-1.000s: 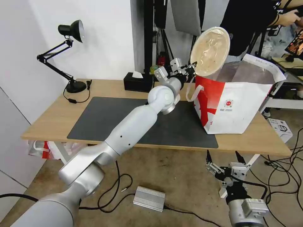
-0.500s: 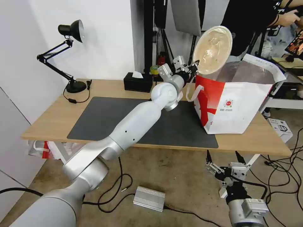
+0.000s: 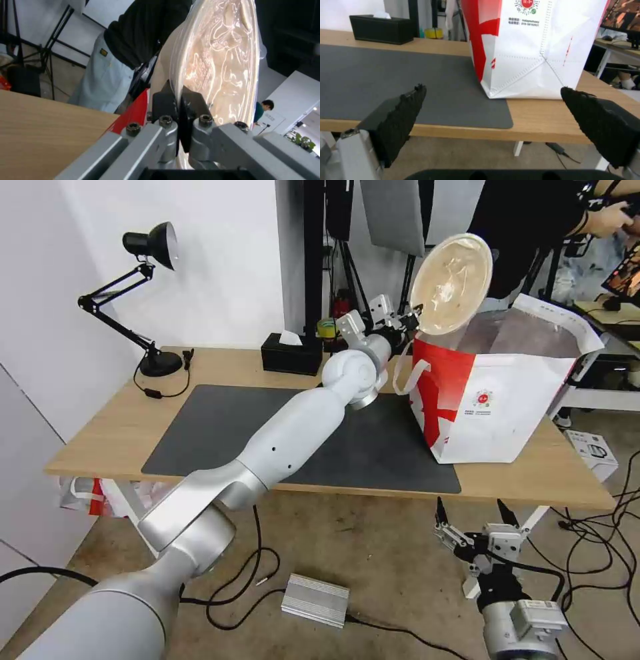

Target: Pick up the trash from the table and place it into the takeout bag.

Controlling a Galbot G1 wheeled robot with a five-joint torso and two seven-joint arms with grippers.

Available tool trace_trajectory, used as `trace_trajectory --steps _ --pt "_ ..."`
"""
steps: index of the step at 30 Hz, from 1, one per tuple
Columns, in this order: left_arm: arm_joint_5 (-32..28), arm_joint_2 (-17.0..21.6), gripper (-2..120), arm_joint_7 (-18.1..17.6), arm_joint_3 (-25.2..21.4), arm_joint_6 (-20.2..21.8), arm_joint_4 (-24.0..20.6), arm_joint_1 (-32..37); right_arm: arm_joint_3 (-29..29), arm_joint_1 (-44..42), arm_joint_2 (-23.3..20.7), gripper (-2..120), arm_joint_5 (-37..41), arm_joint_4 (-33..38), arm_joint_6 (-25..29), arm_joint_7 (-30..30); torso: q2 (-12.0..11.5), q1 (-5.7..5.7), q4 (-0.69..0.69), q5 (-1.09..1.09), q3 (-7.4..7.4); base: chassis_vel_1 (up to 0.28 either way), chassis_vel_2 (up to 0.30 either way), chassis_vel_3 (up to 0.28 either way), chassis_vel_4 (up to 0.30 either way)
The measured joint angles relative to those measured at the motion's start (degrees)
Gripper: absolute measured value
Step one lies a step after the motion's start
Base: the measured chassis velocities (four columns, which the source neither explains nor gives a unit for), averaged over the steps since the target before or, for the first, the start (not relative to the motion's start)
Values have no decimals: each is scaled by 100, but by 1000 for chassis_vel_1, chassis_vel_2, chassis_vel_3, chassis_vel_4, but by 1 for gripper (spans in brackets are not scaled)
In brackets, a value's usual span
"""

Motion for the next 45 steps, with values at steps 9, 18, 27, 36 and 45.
trace_trajectory --steps 9,18,27,36,45 --pt "1 1 0 239 81 87 122 -34 0 0 0 100 0 0 0 0 0 0 0 0 0 0 0 0 0" --pt "162 6 0 609 141 271 232 -60 0 0 0 100 0 0 0 0 0 -1 0 0 0 0 0 0 0" --pt "240 58 0 800 319 393 267 -154 0 0 0 100 0 0 0 0 0 -1 0 0 0 0 0 0 0" --pt "319 164 0 886 450 498 234 -175 0 0 0 100 0 0 0 0 0 0 1 0 0 0 0 0 0" --pt "466 155 0 956 584 500 274 -220 0 0 0 100 0 0 0 0 0 -1 0 0 0 0 0 0 0"
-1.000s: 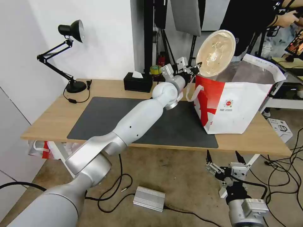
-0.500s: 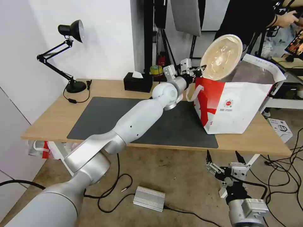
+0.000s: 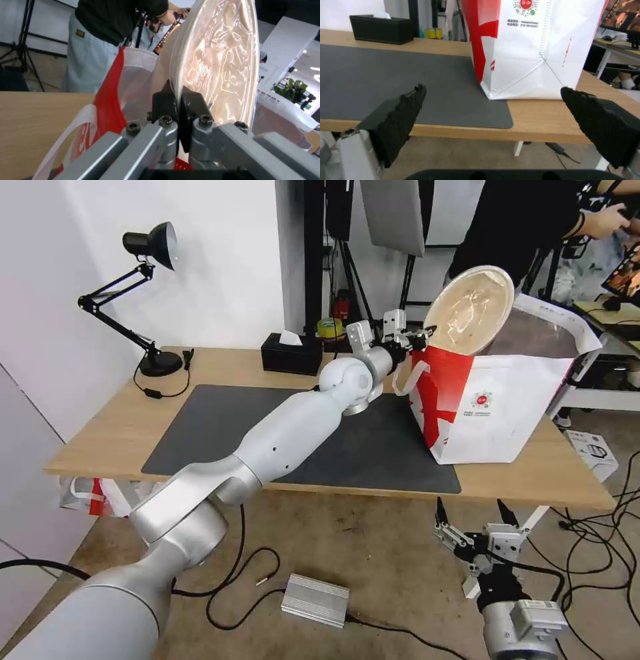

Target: Pick up the trash from the table and place it into the takeout bag.

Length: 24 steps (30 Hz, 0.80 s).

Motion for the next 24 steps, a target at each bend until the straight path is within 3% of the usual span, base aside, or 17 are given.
trace_trajectory --steps 17,24 --pt "450 15 2 245 218 10 123 -116 0 0 0 100 0 0 0 0 0 0 0 0 0 0 0 0 0" --pt "592 11 31 332 297 6 42 -137 0 0 0 100 0 0 0 0 0 0 -1 0 0 0 0 0 0"
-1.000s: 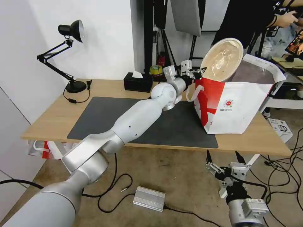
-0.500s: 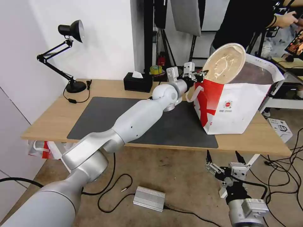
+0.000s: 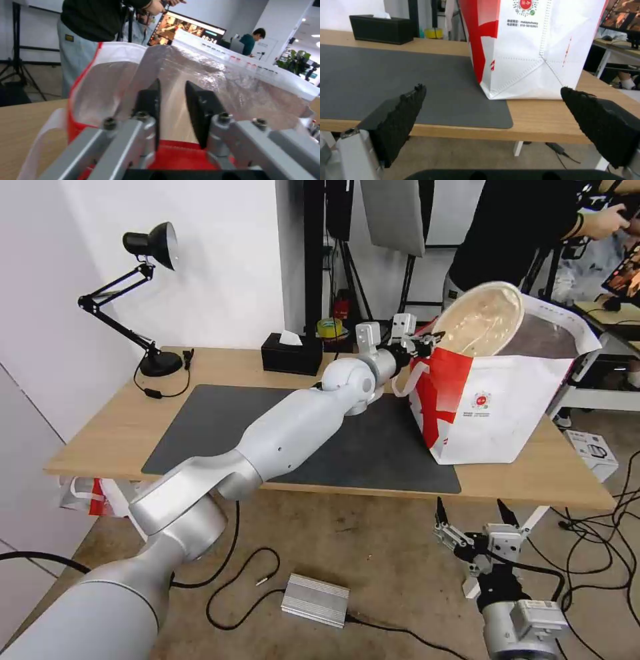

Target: Pick up the trash from the table and place it into the takeout bag.

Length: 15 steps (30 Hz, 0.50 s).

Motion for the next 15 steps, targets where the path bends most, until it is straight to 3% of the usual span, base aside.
trace_trajectory --steps 2,6,11,14,15 --pt "1 -1 33 0 1 0 -3 -2 0 0 0 100 0 0 0 0 0 0 0 0 0 0 0 0 0" --pt "38 -23 55 -13 -44 11 10 -17 0 0 0 100 0 0 0 0 0 0 0 0 0 0 0 0 0" --pt "40 8 66 -23 -52 17 -59 -17 0 0 0 100 0 0 0 0 0 0 0 0 0 0 0 0 0" --pt "36 30 82 -41 -73 16 -107 -26 0 0 0 100 0 0 0 0 0 0 0 0 0 0 0 0 0" --pt "36 30 82 -41 -73 16 -107 -26 0 0 0 100 0 0 0 0 0 0 0 0 0 0 0 0 0"
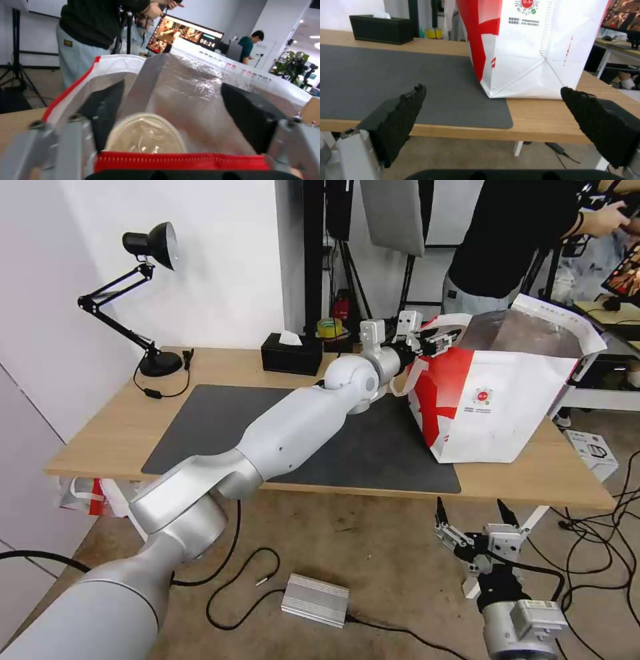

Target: Pick up the trash from the table and place it into the takeout bag.

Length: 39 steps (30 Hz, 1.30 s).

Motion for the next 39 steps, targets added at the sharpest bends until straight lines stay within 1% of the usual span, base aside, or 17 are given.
trace_trajectory --steps 1,3,5,11,13,16,19,20,23,25,28,29,31,33,35,37,39 --pt "-3 5 89 -9 -17 -5 -22 -2 0 0 0 100 0 -1 0 0 0 0 0 0 0 0 0 0 0" --pt "-5 6 91 -12 -21 -6 -27 -2 0 0 0 100 0 0 0 0 0 0 0 0 0 0 0 0 0" --pt "-36 26 98 -23 -42 -10 -70 -5 0 0 0 100 0 0 0 0 0 0 0 0 0 0 0 0 0" --pt "-111 80 100 -89 -129 -43 -150 -54 0 0 0 100 0 0 0 0 0 0 0 0 0 0 0 0 0" --pt "-191 147 100 -212 -86 -191 -275 -55 0 0 0 100 0 0 0 0 0 0 1 0 0 0 0 0 0" --pt "-191 203 100 -239 -39 -240 -361 -43 0 0 0 100 0 0 0 0 0 0 -1 0 0 0 0 0 0" --pt "-193 489 100 -391 116 -351 -741 38 0 0 0 100 0 0 0 0 0 0 0 -1 0 0 0 0 0" --pt "-193 489 100 -391 116 -351 -741 38 0 0 0 100 0 0 0 0 0 0 0 -1 0 0 0 0 0" --pt "-206 769 100 -522 146 -447 -1086 145 0 0 0 100 0 0 0 0 0 0 1 -1 0 0 0 0 0" --pt "-208 804 100 -531 143 -459 -1124 159 0 0 0 100 0 0 0 0 0 0 0 -1 0 0 0 0 0" --pt "-210 1262 100 -519 163 -807 -1532 329 0 0 0 100 0 0 0 0 0 0 0 -1 0 0 0 0 0" --pt "-210 1262 100 -519 163 -807 -1532 329 0 0 0 100 0 0 0 0 0 0 0 -1 0 0 0 0 0" --pt "-242 1554 100 -518 158 -928 -1837 504 0 0 0 100 0 0 0 0 0 0 2 -2 0 0 0 0 0" --pt "-250 1666 100 -522 130 -950 -1964 585 0 0 0 100 0 0 0 0 0 0 1 -2 0 0 0 0 0" --pt "-273 1908 100 -528 52 -992 -2200 766 0 0 0 100 0 0 0 0 0 0 0 -2 0 0 0 0 0" --pt "-279 1946 100 -529 37 -1002 -2232 801 0 0 0 100 0 0 0 0 0 0 1 -2 0 0 0 0 0" --pt "-291 2127 100 -532 -43 -1057 -2384 956 0 0 0 100 0 0 0 0 0 0 1 -2 0 0 0 0 0"
